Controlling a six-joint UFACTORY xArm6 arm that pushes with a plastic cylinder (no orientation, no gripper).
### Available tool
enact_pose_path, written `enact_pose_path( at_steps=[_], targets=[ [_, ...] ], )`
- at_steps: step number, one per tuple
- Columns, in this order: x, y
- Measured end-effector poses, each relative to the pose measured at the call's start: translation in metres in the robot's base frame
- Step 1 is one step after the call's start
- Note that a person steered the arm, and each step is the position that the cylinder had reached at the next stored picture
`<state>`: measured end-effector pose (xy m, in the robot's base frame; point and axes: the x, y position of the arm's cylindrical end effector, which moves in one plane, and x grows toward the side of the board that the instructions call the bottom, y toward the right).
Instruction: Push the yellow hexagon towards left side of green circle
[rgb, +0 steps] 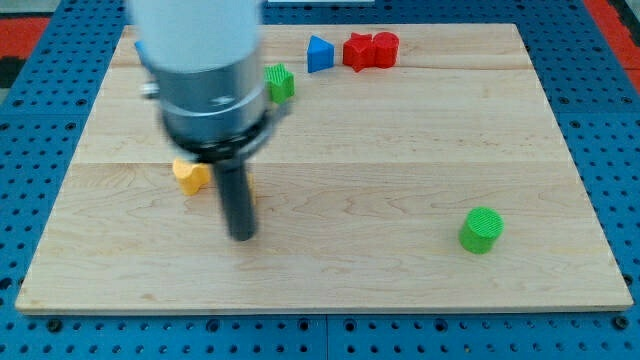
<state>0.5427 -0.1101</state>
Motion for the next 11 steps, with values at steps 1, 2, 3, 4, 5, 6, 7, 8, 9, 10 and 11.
enact_pose_path(
  at_steps=[1, 2, 3, 4, 5, 6, 7, 8, 9, 10, 11],
  targets=[
    [-0.002, -0.061],
    [-0.052, -0.125],
    [-0.103, -0.136],
    [-0.113, -0.112],
    [-0.103, -0.088],
    [-0.101, -0.047],
    [-0.09, -0.012],
    [-0.062, -0.012],
    [-0.059, -0.022],
    [-0.056, 0.025],
    [-0.018, 0.043]
  ],
)
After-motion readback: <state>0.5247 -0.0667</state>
